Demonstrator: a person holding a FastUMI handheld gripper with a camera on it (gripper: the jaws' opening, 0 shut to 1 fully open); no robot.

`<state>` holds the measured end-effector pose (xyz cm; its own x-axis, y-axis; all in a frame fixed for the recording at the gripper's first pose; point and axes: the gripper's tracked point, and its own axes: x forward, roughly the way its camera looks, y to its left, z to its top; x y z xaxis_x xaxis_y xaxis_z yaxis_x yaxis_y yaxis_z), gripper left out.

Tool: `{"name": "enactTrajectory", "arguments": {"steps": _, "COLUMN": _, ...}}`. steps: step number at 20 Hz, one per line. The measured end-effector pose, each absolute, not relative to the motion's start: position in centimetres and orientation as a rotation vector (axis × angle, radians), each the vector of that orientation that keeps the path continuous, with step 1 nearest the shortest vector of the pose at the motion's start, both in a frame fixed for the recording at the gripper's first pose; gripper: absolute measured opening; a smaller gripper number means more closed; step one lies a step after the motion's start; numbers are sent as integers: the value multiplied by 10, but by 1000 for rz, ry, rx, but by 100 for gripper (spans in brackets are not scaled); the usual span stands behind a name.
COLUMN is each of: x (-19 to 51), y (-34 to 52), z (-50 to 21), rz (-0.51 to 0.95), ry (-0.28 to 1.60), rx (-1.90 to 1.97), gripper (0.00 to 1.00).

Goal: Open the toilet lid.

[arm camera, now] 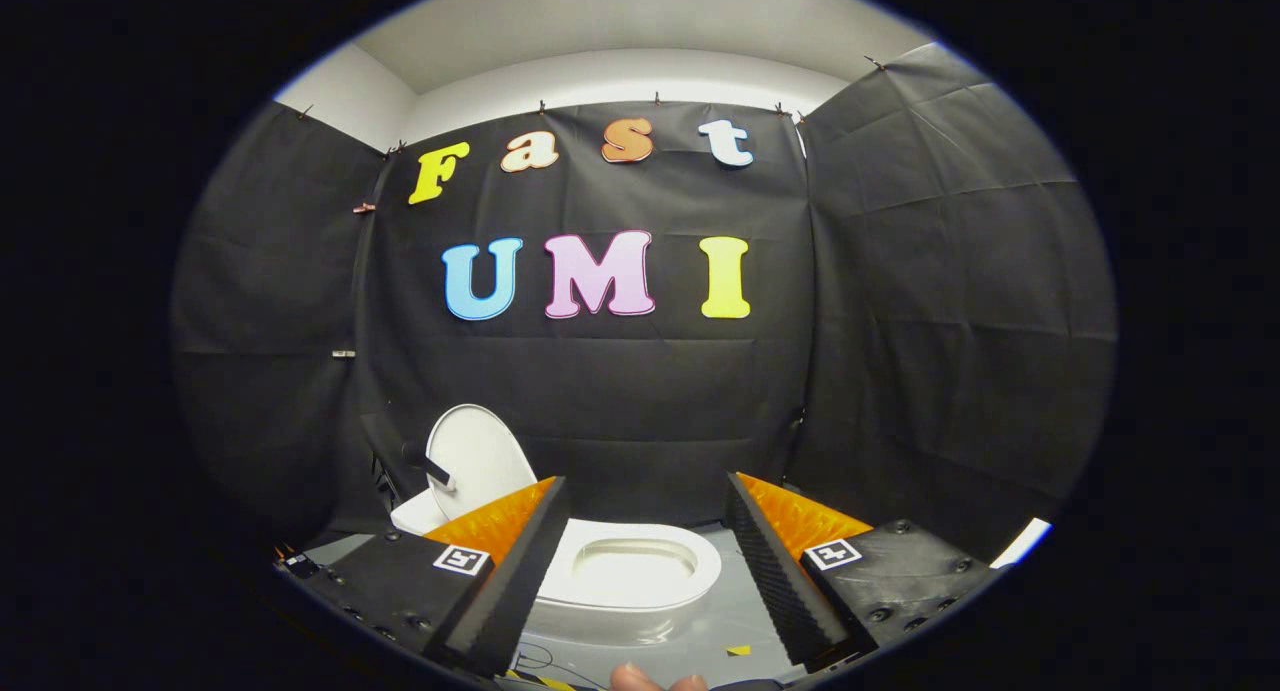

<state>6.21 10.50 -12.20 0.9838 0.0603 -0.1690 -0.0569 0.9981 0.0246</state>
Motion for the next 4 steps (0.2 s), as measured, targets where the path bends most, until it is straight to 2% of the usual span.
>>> {"name": "enactTrajectory", "arguments": {"steps": 4, "x": 62, "y": 109, "z": -127, "rz": 67, "ry": 181, "rx": 21, "gripper": 98}}
